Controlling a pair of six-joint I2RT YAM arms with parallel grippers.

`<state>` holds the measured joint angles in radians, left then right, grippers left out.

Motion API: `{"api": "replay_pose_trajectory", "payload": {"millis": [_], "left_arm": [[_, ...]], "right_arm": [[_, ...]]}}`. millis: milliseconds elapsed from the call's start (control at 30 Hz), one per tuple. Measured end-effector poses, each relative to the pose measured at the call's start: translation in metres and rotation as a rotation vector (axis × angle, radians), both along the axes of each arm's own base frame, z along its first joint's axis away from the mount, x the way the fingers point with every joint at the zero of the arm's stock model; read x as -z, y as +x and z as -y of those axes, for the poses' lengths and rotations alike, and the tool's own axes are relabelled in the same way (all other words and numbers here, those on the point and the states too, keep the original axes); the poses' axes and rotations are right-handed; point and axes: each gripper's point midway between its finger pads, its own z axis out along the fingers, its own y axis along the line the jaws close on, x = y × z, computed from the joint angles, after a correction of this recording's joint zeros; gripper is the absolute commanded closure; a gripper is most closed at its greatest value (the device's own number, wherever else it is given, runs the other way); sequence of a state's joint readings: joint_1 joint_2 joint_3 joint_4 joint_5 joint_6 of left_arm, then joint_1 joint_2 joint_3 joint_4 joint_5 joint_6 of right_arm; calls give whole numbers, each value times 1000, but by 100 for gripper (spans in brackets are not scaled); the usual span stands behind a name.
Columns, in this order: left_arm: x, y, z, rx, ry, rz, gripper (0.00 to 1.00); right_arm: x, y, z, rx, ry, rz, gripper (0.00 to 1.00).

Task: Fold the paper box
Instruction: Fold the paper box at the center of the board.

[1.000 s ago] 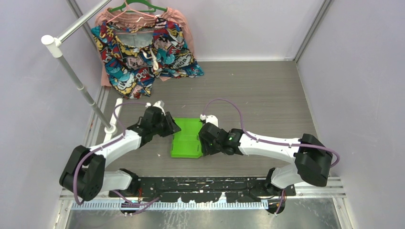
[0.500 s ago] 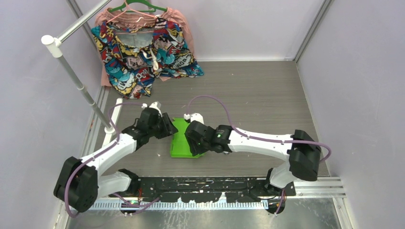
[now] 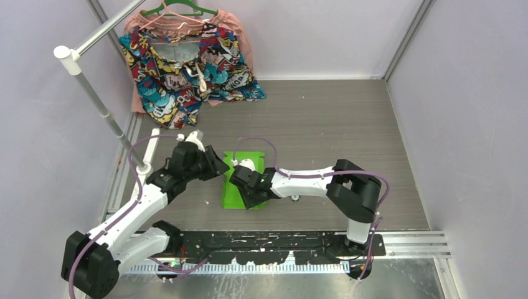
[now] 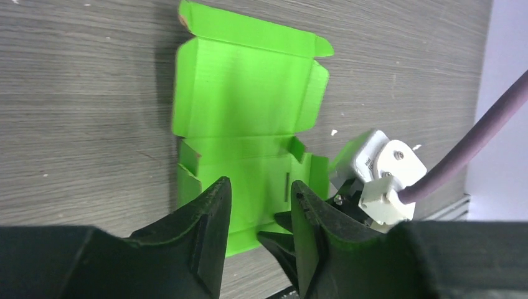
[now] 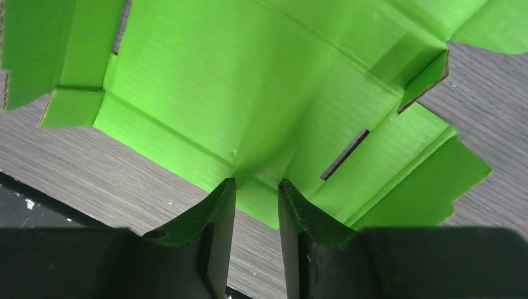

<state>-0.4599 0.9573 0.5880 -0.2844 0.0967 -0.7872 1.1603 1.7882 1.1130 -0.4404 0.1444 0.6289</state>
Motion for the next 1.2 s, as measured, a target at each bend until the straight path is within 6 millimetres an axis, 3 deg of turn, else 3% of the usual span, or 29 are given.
{"api": "replay_pose_trajectory", "payload": {"millis": [100, 167, 267, 400, 667, 900, 1200], "left_arm": [[-6, -3, 6, 10, -45, -2, 65], [-5, -5, 8, 11, -68, -8, 74], [9, -12, 11, 16, -95, -38, 86], [31, -26, 13, 28, -103, -98, 92], [36, -34, 23, 61, -117, -115, 94], [43, -38, 13, 31, -80, -124, 94], [65, -41, -3, -31, 11, -182, 96]], "right_arm": [[4, 1, -5, 16, 21, -6, 65], [5, 2, -11, 27, 48, -7, 66], [5, 2, -16, 37, 74, -8, 66], [5, 4, -22, 53, 112, -11, 67], [5, 8, -29, 73, 179, -29, 67], [5, 10, -27, 84, 218, -43, 67], [5, 12, -3, 119, 250, -51, 67]]}}
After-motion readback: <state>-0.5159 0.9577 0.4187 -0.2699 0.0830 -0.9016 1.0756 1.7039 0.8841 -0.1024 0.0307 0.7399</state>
